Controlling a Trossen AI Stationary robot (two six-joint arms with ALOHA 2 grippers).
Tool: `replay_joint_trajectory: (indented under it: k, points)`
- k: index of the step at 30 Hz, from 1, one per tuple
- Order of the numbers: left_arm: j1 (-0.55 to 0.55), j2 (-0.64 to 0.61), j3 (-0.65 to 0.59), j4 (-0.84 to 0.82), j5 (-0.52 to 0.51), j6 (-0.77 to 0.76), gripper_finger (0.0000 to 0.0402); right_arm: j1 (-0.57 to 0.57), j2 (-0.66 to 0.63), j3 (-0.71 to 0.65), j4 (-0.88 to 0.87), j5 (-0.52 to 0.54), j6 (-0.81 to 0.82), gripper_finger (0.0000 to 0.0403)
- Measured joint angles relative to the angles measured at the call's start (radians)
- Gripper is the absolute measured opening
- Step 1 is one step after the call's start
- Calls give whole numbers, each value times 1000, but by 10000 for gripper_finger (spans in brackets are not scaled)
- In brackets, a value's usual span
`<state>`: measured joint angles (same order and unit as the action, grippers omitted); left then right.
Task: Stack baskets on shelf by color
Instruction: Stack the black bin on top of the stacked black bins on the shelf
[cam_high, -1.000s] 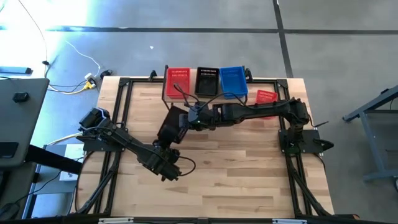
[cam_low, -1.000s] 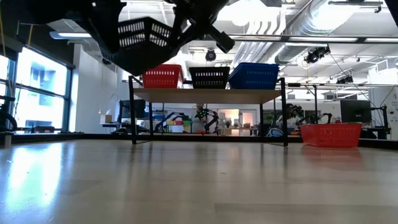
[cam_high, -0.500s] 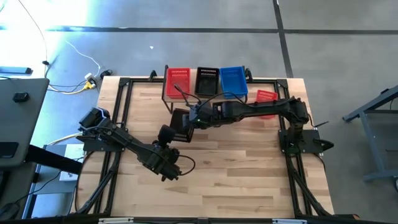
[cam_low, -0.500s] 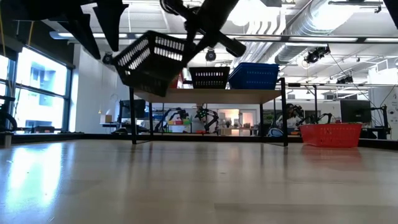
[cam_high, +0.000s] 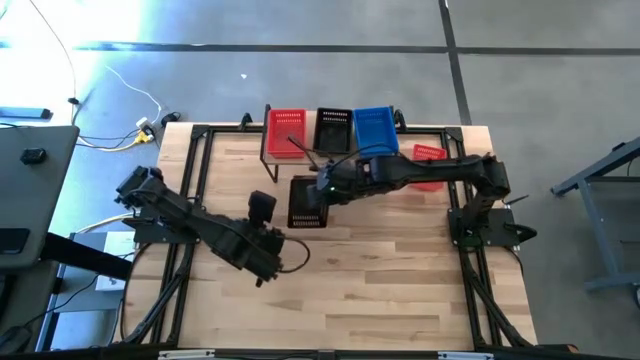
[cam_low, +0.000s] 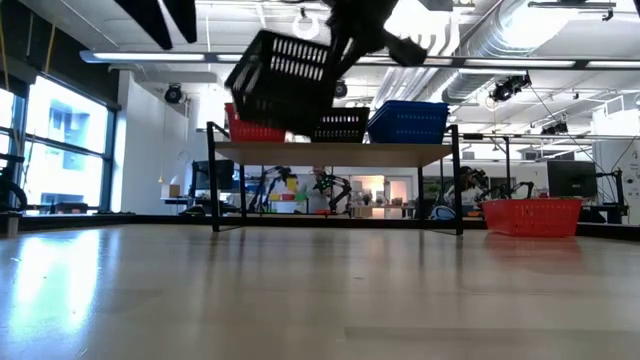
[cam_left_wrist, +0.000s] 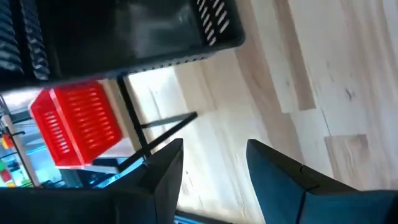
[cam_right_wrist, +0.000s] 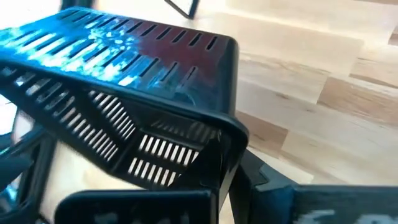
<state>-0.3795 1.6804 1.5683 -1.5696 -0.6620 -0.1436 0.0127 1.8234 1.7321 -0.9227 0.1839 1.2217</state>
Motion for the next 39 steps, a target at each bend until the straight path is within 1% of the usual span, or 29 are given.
replay_joint_trajectory:
  k: [5,9,12,17,19,28,34,37,39]
  points:
    - [40,-50,7,-1,-6,5,166,-18,-75,0,-22,-33,-26,0]
    - [79,-94,7,-2,-7,8,166,-52,-142,0,-23,-40,-37,0]
    - [111,-120,7,-1,-7,16,165,-92,-191,0,-20,-62,-58,0]
    - [160,-156,7,-1,-3,51,164,-189,-260,0,-12,-113,-104,0]
    - [178,-164,7,-1,-3,64,164,-236,-279,0,-6,-141,-127,0]
    - [253,-171,7,0,-3,107,164,-460,-309,0,50,-361,-254,0]
    - [305,-171,7,4,0,113,164,-578,-309,0,122,-446,-333,0]
    - [330,-171,7,3,0,113,164,-637,-309,0,150,-512,-352,0]
    - [346,-171,7,3,0,112,164,-668,-307,0,160,-536,-367,0]
